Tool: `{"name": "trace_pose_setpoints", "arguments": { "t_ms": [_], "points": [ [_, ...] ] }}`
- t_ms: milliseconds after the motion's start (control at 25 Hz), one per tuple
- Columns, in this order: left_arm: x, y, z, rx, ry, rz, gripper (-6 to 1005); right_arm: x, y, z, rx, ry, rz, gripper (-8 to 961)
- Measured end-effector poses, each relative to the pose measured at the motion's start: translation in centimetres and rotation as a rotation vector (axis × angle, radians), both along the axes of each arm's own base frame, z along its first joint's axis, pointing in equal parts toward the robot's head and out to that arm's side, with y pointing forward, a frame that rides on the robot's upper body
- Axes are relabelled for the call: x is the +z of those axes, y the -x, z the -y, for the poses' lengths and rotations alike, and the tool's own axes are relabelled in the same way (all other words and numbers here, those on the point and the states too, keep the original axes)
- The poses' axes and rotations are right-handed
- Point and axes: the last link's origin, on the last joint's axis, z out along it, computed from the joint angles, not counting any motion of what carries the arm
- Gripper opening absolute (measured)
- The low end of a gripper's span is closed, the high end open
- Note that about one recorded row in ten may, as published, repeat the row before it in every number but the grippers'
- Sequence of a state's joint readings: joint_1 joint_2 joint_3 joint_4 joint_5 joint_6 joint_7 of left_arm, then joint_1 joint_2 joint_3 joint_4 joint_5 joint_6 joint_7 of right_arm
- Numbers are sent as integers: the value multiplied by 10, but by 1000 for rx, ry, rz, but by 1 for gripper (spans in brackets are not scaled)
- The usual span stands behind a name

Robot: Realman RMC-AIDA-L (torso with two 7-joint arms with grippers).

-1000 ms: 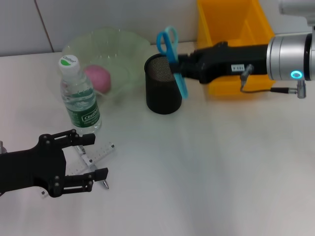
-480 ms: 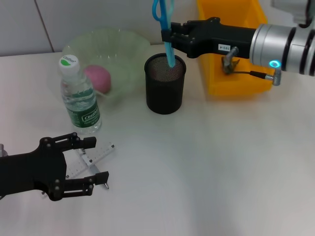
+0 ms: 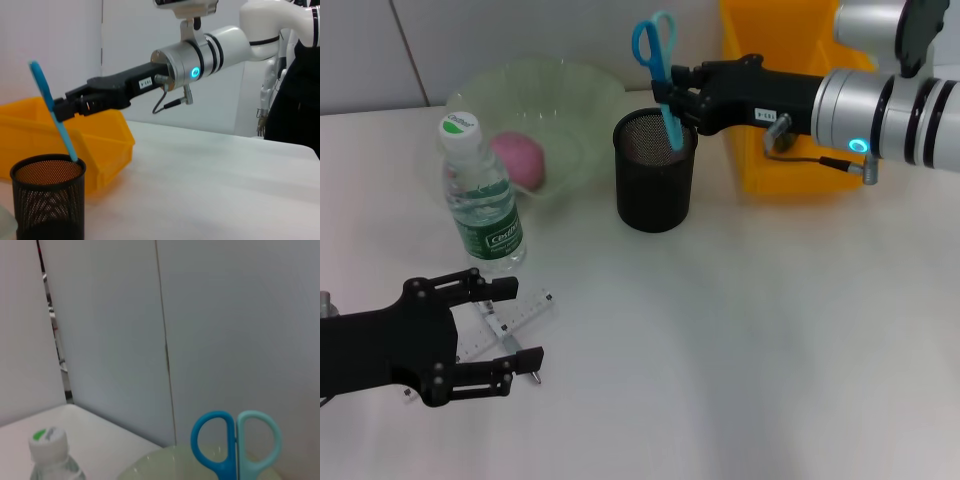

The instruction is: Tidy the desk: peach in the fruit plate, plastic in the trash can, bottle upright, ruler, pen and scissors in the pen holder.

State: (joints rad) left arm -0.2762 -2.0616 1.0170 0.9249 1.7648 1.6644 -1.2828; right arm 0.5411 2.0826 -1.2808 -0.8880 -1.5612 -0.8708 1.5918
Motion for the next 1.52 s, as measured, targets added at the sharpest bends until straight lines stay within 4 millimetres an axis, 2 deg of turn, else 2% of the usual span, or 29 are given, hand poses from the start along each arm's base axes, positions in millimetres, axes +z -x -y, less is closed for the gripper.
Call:
{"name": "trace_pose_setpoints", "arguments": {
  "t_ms": [160, 520, 800, 960, 1160, 1320, 1520],
  "points": [
    [0, 0, 0, -1, -2, 3, 811, -7, -7, -3, -28, -21, 38, 231],
    [0, 0, 1, -2, -4, 2, 811, -19, -8, -5, -35, -3, 66, 231],
    [0, 1, 1, -4, -6, 1, 811, -21, -7, -4, -33, 7, 60, 455],
    [0, 2, 2, -1, -7, 2, 811, -10, -7, 2, -42, -17, -9, 643],
    [-1, 1, 1, 11, -9, 6, 810, 13, -17, 15, -35, -57, -149, 731],
    [-1, 0, -4, 33, -15, 12, 810, 28, -30, 30, 0, -60, -229, 731],
    [-3, 0, -19, 129, -45, 19, 810, 44, -49, 52, 34, 11, -258, 731]
  ]
}}
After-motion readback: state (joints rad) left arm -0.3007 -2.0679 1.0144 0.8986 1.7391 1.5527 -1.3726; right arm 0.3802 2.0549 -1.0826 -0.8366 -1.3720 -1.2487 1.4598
